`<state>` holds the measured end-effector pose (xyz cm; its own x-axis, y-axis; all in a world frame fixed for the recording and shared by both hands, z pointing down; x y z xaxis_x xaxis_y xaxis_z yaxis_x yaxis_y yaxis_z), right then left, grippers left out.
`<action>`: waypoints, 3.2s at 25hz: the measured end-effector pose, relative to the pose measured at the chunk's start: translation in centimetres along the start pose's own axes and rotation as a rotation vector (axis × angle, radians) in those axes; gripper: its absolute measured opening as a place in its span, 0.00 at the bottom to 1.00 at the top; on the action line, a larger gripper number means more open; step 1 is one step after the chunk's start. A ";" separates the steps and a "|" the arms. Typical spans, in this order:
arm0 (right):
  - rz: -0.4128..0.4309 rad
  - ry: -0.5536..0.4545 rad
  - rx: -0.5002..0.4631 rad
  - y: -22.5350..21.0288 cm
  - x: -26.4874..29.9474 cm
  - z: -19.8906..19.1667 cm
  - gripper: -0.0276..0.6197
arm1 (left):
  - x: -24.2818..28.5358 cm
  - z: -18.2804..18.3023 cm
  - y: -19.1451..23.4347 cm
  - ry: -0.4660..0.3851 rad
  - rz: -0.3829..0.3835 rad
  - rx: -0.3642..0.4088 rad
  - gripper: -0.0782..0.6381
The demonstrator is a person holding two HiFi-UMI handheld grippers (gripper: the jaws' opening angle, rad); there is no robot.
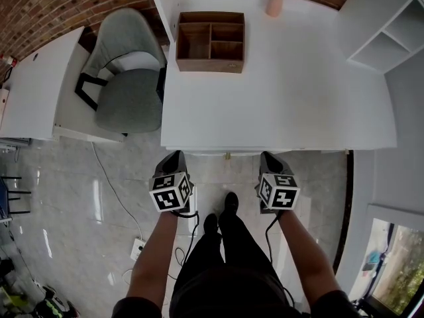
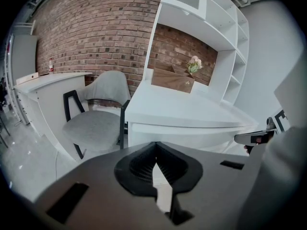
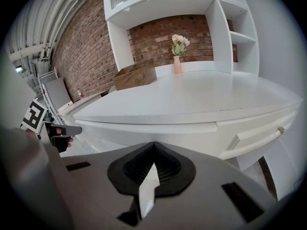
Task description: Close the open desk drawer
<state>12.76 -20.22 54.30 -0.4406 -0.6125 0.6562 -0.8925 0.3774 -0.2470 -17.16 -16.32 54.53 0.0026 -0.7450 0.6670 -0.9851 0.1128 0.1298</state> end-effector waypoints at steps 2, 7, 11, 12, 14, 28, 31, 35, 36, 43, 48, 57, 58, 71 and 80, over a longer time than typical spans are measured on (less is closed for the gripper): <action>-0.003 -0.003 -0.003 0.0 0.2 0.1 0.05 | 0.2 0.1 0.0 -0.003 0.003 -0.002 0.12; -0.007 -0.011 -0.011 -0.2 0.5 0.4 0.05 | 0.6 0.4 -0.1 -0.006 0.010 0.002 0.12; -0.006 -0.012 -0.023 -0.2 0.5 0.4 0.05 | 0.7 0.5 -0.1 -0.016 0.009 -0.002 0.12; -0.005 -0.013 -0.026 -0.2 0.5 0.4 0.05 | 0.7 0.5 -0.1 -0.019 0.009 -0.003 0.12; -0.004 -0.014 -0.030 -0.2 0.6 0.4 0.05 | 0.7 0.5 -0.1 -0.021 0.012 -0.007 0.12; 0.014 -0.098 -0.035 0.8 -2.1 0.9 0.05 | -2.3 0.4 -0.7 -0.058 -0.019 0.016 0.12; 0.015 -0.123 -0.035 1.4 -3.3 0.9 0.05 | -3.6 0.8 -1.2 -0.087 -0.039 0.060 0.12; 0.018 -0.157 -0.036 2.3 -5.0 0.8 0.05 | -5.5 1.2 -1.9 -0.125 -0.062 0.114 0.12; 0.019 -0.165 -0.035 2.6 -5.5 0.8 0.05 | -6.0 1.3 -2.0 -0.134 -0.068 0.123 0.12; 0.015 -0.233 -0.037 4.2 -9.0 0.7 0.05 | -9.6 1.5 -2.2 -0.189 -0.090 0.160 0.12; 0.013 -0.269 -0.042 5.2 -11.1 0.2 0.05 | -12.0 1.4 -2.1 -0.223 -0.097 0.181 0.12; 0.027 -0.320 -0.064 8.1 -14.2 -0.8 0.05 | -15.8 0.6 -1.6 -0.268 -0.107 0.203 0.12; 0.029 -0.325 -0.067 8.3 -14.5 -0.9 0.05 | -16.2 0.5 -1.5 -0.274 -0.108 0.204 0.12; 0.036 -0.351 -0.067 10.5 -17.7 -2.9 0.05 | -20.0 -0.5 -0.9 -0.323 -0.120 0.216 0.12; 0.046 -0.387 -0.078 11.7 -20.1 -3.7 0.05 | -22.1 -1.6 -0.6 -0.332 -0.134 0.220 0.12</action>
<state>11.54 -0.98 40.87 -0.4970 -0.8048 0.3244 -0.8676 0.4530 -0.2052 -16.33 1.08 40.87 0.1129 -0.9190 0.3777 -0.9932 -0.1155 0.0157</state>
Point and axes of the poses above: the fingertips, and each gripper's own axes: x forward along the fingers, y to its left, z out of its top, the point moved 8 cm from there along -x, backward along the fingers, and after that the axes turned 6 degrees about z, right-handed, at the moved point
